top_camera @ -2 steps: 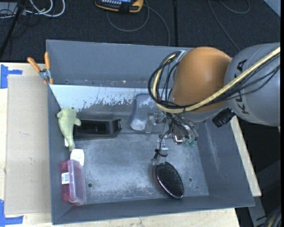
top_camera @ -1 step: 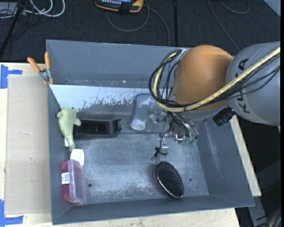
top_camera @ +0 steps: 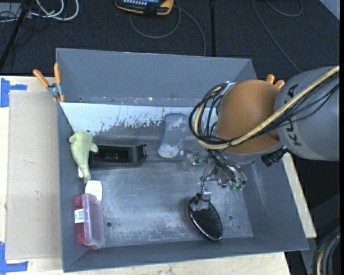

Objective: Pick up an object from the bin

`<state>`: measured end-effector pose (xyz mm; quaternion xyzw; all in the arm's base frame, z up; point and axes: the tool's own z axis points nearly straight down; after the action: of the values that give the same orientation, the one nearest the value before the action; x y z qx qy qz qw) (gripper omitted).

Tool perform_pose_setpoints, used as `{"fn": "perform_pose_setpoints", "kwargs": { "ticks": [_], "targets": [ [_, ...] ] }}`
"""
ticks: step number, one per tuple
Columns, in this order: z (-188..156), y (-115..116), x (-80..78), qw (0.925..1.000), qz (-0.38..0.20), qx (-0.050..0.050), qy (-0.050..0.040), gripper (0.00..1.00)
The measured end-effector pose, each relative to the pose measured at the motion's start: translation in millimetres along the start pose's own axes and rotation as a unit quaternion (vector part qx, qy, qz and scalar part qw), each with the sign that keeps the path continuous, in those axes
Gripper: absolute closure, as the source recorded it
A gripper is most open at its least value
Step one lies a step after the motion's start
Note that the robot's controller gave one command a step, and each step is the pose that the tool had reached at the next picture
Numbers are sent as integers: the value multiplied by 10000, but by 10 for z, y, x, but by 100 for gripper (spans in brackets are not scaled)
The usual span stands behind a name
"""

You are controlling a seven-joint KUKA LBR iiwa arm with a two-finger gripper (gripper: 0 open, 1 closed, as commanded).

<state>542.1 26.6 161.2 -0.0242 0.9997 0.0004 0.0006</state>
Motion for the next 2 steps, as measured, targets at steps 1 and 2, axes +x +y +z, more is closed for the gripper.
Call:
{"fn": "perform_pose_setpoints", "kwargs": {
  "ticks": [1, 2],
  "targets": [
    [397, -148, 12, 9927, -1206, -2, 50, 0],
    [320, -222, 142, 9849, -1732, -7, 26, 0]
  ]
}}
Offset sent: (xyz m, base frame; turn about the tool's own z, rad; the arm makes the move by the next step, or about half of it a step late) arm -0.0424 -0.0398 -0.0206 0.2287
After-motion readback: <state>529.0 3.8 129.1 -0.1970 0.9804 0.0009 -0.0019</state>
